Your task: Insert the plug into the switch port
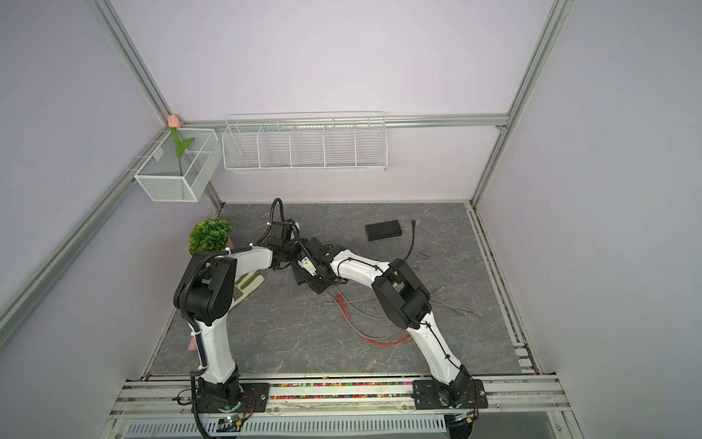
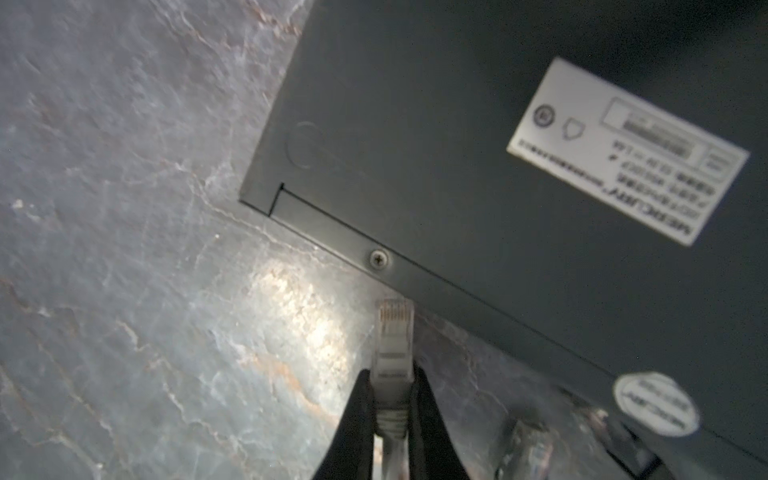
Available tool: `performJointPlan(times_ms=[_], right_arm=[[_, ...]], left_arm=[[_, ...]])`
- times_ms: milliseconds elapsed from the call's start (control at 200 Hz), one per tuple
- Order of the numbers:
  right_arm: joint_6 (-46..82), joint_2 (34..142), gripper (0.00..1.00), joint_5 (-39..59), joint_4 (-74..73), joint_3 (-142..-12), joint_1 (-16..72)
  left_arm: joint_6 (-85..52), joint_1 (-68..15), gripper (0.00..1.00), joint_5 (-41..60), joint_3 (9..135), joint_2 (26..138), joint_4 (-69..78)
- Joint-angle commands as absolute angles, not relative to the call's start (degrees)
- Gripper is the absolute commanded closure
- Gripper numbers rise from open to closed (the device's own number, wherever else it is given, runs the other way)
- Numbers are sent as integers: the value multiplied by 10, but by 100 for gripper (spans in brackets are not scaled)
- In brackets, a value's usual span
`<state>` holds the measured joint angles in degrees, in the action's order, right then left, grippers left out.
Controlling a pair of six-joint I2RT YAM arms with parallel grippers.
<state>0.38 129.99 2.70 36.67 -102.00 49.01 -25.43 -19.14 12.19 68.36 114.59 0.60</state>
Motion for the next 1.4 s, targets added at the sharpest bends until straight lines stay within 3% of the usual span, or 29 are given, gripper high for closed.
performJointPlan(times_ms=[0, 845, 1395], right_arm=[[17, 1305, 93, -8, 419, -1040, 481], [42, 1344, 93, -54, 429, -1097, 469], [29, 1256, 93, -40, 368, -990, 476]], left_arm=[[-261, -198, 54, 130, 657, 1127, -11], [-269, -198, 61, 132, 585, 1088, 44], [-261, -167, 61, 172, 625, 1091, 18]])
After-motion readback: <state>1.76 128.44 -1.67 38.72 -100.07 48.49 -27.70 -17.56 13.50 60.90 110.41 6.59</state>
